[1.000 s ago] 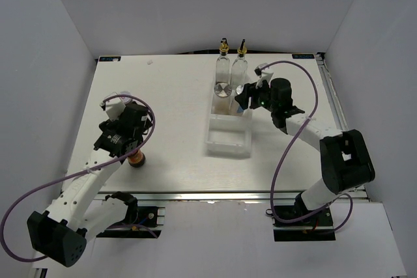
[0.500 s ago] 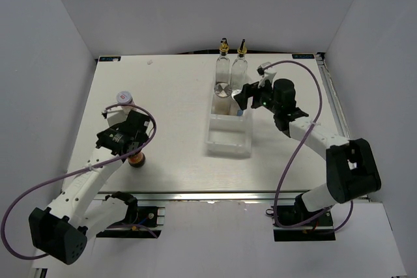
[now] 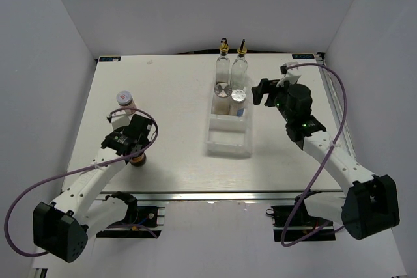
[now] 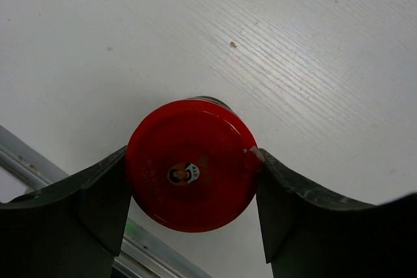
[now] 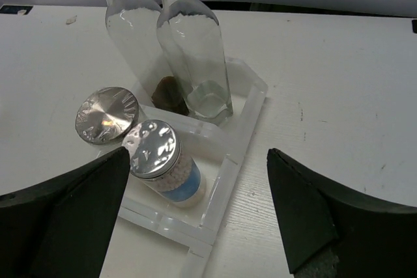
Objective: Organize the condiment bottles
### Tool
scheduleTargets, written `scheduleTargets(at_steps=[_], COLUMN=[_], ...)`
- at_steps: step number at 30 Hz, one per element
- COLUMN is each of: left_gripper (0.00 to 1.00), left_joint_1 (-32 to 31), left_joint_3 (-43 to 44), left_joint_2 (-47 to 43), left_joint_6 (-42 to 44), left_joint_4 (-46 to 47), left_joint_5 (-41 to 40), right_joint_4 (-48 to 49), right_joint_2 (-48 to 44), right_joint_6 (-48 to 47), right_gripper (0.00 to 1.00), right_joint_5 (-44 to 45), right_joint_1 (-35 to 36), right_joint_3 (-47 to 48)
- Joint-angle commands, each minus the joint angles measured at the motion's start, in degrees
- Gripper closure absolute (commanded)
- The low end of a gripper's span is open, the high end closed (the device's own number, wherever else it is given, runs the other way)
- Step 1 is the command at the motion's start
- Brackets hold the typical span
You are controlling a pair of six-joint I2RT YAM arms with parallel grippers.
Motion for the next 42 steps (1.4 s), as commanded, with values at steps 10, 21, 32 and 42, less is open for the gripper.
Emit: scheduleTargets(at_steps=[10,21,32,42], left_gripper=[1.0,1.0,1.0,0.72], left_joint_1=[-0.1,-19.2,-24.1,-25.3], left_joint_3=[8.6,24.4,30.1,30.3], left_joint_2=[-3.8,13.3,23.7,32.0], left_joint_6=[11.2,21.4,24.2,24.6], left_joint_4=[19.1,32.3,33.2,33.4], left_joint_5=[16.0,28.2,28.6,20.8], right_joint_4=[-0.9,-2.5,-2.5,-2.3], right_joint_2=[-11.0,-12.7,-11.7,-9.4], right_joint_6=[4.3,5.8,5.7,4.9], right_gripper=[0.11,0.11,0.11,0.11], right_joint_5=[20.2,18.5,15.0,12.9], right_joint_1=[-1.6,-6.5,-7.9,-8.2], right_joint_3=[-6.4,-8.4,-8.4,-7.7])
